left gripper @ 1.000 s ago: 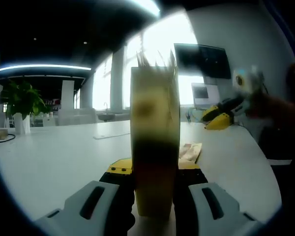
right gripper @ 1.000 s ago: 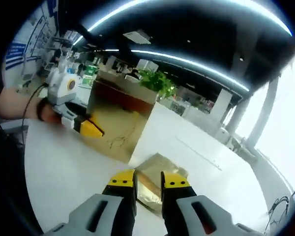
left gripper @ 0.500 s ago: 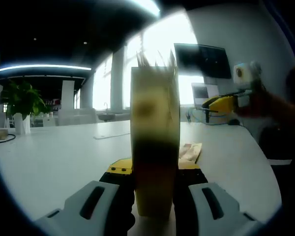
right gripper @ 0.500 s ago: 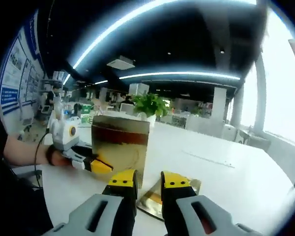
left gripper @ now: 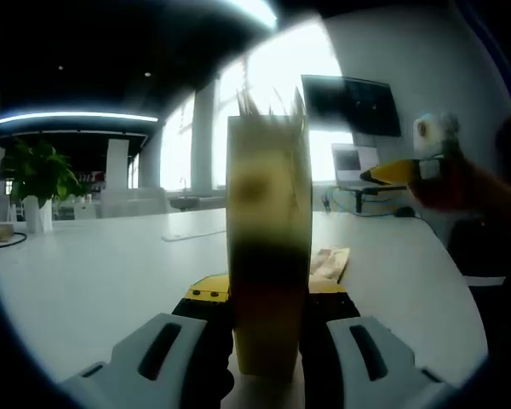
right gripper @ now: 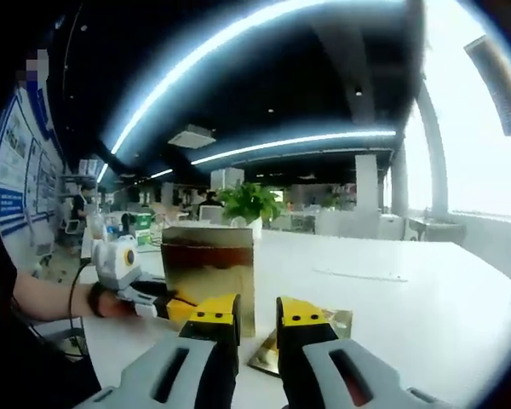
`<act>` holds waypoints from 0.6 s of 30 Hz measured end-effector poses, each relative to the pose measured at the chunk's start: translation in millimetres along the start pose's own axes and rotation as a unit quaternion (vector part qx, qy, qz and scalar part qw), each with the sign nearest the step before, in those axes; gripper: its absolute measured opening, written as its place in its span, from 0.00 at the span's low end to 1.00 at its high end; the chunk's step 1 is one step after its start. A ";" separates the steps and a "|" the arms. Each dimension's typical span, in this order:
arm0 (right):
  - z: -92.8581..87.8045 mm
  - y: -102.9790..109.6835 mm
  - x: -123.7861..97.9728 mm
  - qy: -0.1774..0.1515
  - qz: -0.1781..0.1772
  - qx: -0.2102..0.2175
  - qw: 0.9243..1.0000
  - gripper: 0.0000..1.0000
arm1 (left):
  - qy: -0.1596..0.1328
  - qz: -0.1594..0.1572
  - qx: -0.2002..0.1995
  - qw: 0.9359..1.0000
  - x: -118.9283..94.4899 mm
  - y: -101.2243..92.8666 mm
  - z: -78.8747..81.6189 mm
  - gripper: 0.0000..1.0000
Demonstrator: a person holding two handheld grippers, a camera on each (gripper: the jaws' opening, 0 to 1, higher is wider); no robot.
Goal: Extract single mask from mask box in order stack masks on table
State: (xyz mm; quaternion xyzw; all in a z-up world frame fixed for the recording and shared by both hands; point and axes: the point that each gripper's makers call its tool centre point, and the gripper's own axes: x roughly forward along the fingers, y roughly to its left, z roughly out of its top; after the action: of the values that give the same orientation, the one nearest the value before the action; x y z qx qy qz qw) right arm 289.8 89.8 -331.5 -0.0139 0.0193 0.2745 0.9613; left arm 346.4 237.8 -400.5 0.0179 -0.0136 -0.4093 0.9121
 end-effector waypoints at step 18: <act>2.8 -7.0 -12.0 -0.040 -0.004 0.072 0.997 0.15 | 0.000 0.000 -0.001 1.000 0.2 -0.4 0.1 0.20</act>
State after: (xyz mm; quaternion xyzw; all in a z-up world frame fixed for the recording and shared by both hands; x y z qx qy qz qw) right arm 283.4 77.6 -328.1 0.0659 0.0002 0.2691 0.9608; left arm 346.2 237.4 -400.4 0.0171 -0.0130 -0.4095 0.9121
